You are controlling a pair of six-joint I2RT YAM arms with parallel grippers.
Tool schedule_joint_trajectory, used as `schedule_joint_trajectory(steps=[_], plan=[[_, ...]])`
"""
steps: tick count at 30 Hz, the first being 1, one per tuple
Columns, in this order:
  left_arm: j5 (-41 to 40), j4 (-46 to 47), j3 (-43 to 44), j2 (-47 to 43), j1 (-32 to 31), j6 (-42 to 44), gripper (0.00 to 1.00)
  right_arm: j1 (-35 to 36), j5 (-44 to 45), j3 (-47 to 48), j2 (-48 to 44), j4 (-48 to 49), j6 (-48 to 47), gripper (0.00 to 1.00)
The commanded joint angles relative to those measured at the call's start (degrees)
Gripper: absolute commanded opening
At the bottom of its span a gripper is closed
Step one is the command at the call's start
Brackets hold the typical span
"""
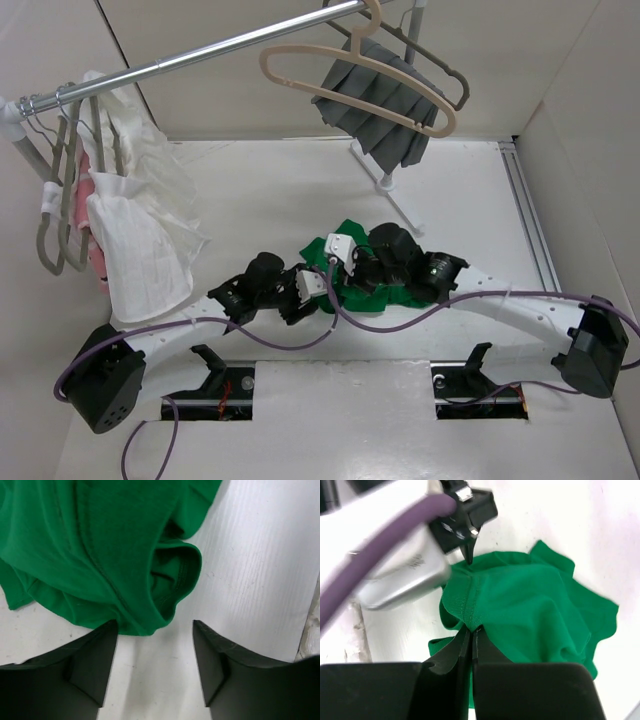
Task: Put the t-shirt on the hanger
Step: Move the tshirt to the center of the board
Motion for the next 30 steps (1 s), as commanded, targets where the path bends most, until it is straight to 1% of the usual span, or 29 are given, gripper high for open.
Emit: schedule_joint_trajectory(steps=[1,3,4,5,8,12,14,15,18,19,23,25,26,27,28,29,30], plan=[[-0.89,3.00,2.18,-0.13,-0.32,-1.97,0.55,0.30,-3.48,3.66,0.45,-5.20,-3.87,0.00],[-1.67,3.61,2.18,-0.13,-0.32,-2.50,0.49,0.30,-4.10,4.37,0.45,-6.26,-5.19,0.00],[-2.29,3.62,2.18,-0.13,-0.32,-3.46,0.49,0.30,-4.10,5.07,0.45,-7.31,-5.20,0.00],[-2.91,4.32,2.18,-0.13,-0.32,-4.07,0.55,0.30,-4.10,5.68,0.45,-7.32,-5.81,0.00],[-3.96,3.80,2.88,-0.13,-0.32,-4.78,0.83,0.30,-5.42,7.00,-0.77,-8.63,-5.81,0.00],[-1.08,2.13,6.92,-0.13,-0.32,-5.40,0.87,0.30,-5.42,9.46,-1.91,-9.17,-5.81,0.00],[0.86,2.12,7.45,0.40,-0.32,-6.62,0.87,0.30,-5.42,10.52,-1.92,-9.17,-5.29,0.00],[0.87,2.82,7.45,0.40,-0.32,-8.98,0.87,0.30,-5.42,11.13,-1.92,-9.17,-5.28,0.00],[-2.99,4.93,7.45,2.07,-0.32,-11.19,0.79,0.30,-5.42,12.72,-1.92,-9.17,-5.28,0.00],[-3.00,4.94,7.45,2.68,-0.32,-11.72,0.77,0.30,-5.42,13.33,-1.92,-9.78,-5.28,0.00],[-3.52,4.94,7.98,3.74,-0.32,-11.73,0.74,0.30,-4.89,13.34,-3.06,-9.78,-5.28,0.00],[-7.21,4.94,7.98,3.74,-0.32,-12.96,0.55,0.30,-4.89,13.34,-3.68,-9.78,-5.28,0.00],[-8.61,5.46,7.98,3.74,-0.32,-13.48,0.42,0.30,-4.20,13.34,-4.98,-10.30,-5.28,0.00],[-10.98,5.47,7.98,3.74,-0.32,-13.48,0.29,0.30,-3.58,13.34,-5.00,-10.31,-5.28,0.00],[-11.78,5.47,7.98,3.74,-0.32,-13.48,0.09,0.30,-2.01,13.34,-5.87,-11.70,-5.28,0.00],[-11.79,4.77,7.98,2.96,-0.32,-13.48,0.01,0.30,-1.21,13.34,-6.48,-11.71,-5.28,0.00],[-11.79,3.20,7.98,2.25,-0.32,-12.70,0.00,-0.57,-0.68,12.12,-7.62,-12.59,-5.28,0.00]])
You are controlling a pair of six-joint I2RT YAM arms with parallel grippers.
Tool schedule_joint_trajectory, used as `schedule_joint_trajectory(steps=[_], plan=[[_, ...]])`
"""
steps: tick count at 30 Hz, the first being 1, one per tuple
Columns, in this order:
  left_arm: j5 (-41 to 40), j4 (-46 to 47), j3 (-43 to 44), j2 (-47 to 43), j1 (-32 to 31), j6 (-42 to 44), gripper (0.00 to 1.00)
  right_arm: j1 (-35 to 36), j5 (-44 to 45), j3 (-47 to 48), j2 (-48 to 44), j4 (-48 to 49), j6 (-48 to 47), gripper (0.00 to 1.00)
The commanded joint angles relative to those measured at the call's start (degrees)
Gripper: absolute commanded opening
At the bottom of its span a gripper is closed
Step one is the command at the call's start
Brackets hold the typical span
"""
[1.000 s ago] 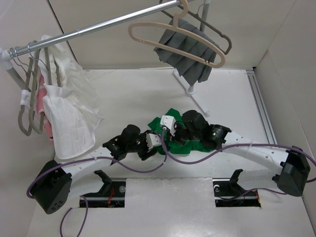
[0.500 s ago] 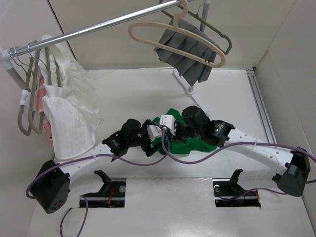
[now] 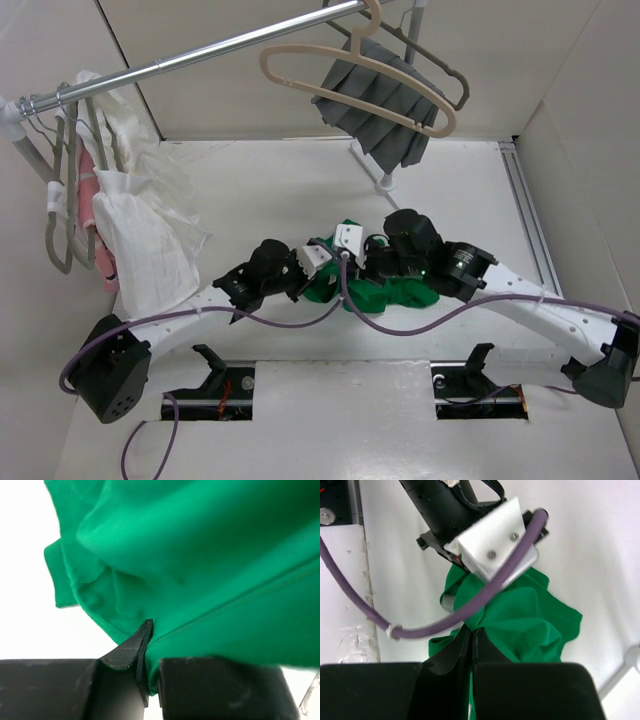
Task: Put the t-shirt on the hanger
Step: Move the tshirt to the center of the board, then grab a hanger with the right arm
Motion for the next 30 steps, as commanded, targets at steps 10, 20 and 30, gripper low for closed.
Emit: schedule_joint_trajectory(steps=[10,20,30], plan=[[3.35,-18.80,15.12,-4.08,2.84,9.51,0.00,-25.58,-2.19,-7.81,-0.65,-0.97,2.96,0.69],[17.08,-32.14,24.07,-1.98,2.84,4.69,0.00,-13.12,-3.26,15.25,-1.06,-9.74,-5.13,1.00],[13.31,-39.21,30.78,3.92,2.84,0.83,0.00,-14.85,0.32,43.59,3.76,-6.53,-8.74,0.96]])
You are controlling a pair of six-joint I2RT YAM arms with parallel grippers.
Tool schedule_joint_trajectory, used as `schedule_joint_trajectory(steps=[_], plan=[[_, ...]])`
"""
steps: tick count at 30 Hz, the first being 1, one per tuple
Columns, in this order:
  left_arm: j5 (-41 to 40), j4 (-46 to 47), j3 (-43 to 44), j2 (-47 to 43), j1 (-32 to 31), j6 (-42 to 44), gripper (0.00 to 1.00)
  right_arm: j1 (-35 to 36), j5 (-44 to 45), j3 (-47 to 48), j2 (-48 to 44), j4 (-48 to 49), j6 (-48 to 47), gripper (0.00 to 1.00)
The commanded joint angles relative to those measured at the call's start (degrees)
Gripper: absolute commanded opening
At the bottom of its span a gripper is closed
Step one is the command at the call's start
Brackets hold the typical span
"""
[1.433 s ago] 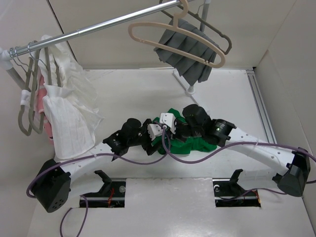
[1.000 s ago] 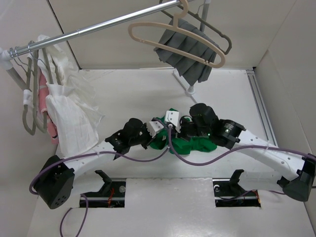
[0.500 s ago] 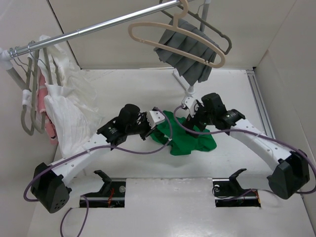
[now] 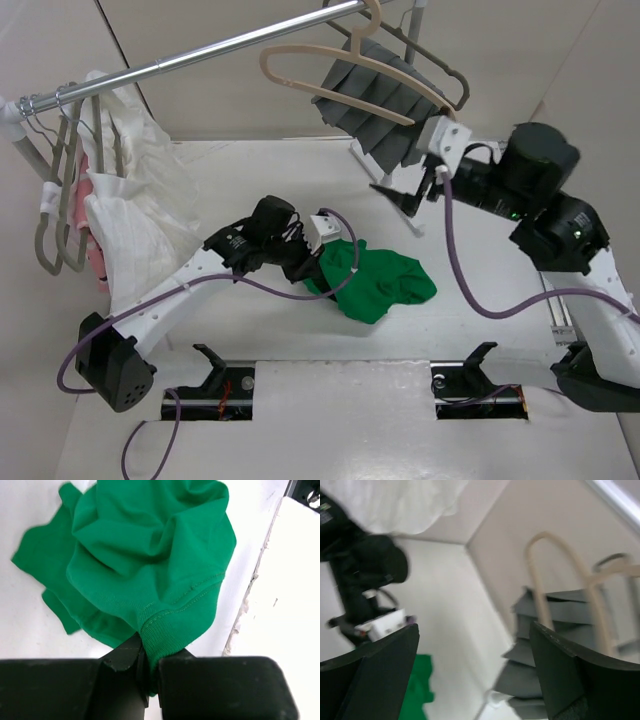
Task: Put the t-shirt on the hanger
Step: Grab a hanger with the right arm
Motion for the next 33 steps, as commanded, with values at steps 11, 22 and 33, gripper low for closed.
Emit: schedule_joint_trajectory(steps=[11,22,33], plan=[[-4.12,-1.79,2.74,-0.92,0.04,-2.59,0.00,-10.51,10.49,20.64,18.37,7.95,-10.07,0.66],[-3.06,-1.79,2.74,-1.97,0.04,-2.59,0.00,-15.88,2.68,25.65,26.89,8.06,-10.07,0.35],[-4.12,-1.26,2.74,-2.50,0.04,-2.06,0.00,-19.56,-12.97,20.81,25.75,7.01,-10.07,0.32]])
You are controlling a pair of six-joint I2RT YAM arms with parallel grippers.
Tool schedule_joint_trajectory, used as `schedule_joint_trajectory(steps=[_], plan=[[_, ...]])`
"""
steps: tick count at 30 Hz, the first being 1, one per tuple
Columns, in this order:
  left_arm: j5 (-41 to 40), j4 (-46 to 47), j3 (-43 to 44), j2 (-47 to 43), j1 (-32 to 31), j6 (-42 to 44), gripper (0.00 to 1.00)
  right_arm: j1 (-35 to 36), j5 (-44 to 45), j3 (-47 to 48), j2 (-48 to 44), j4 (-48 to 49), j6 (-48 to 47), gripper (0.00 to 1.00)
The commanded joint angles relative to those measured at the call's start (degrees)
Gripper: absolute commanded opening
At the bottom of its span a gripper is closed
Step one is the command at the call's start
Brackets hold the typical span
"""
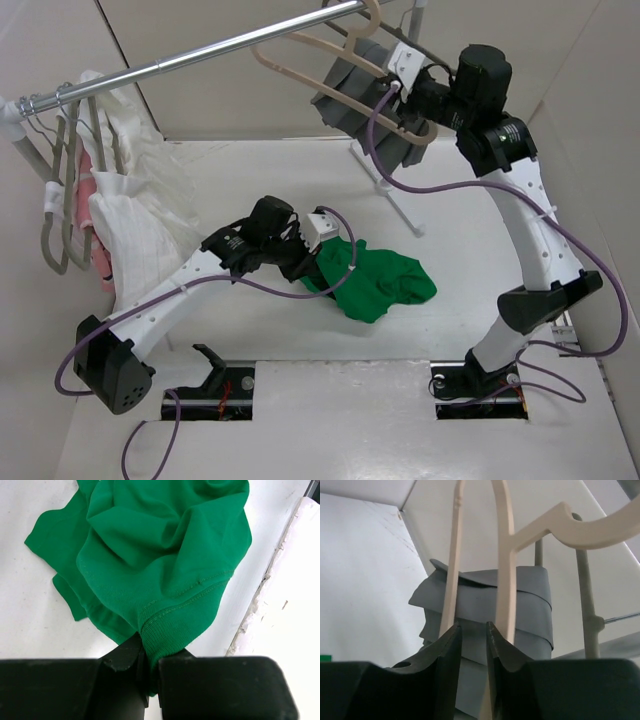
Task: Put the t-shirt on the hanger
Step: Grab a hanger with the right arm
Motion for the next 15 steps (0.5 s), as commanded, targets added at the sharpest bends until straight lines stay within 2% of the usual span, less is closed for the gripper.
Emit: schedule_joint_trajectory(steps=[1,5,7,12,15], plan=[[0.23,0.34,2.50,-1.91,0.07,-0.23,0.00,-2.56,-7.15,0.70,-1.46,0.82,0.01,0.31],[0.23,0.86,2.50,-1.91,0.07,-0.23,0.00,-5.81,-11.54,4.13,0.47,-2.78,2.63,0.28],[0.23,0.86,2.50,-1.91,0.07,-0.23,0.00,-7.66,-13.48,4.93,1.79,-3.31,3.95,0.31],[0.23,0.86,2.50,-1.38,0.07,-0.23,0.00,-8.46,-21.55,4.93,1.27,-4.63,3.96,0.52],[0.23,0.86,2.50,-1.38,0.07,-0.23,0.00,-7.84,-22.55,4.93,-0.49,-4.63,3.96,0.56]])
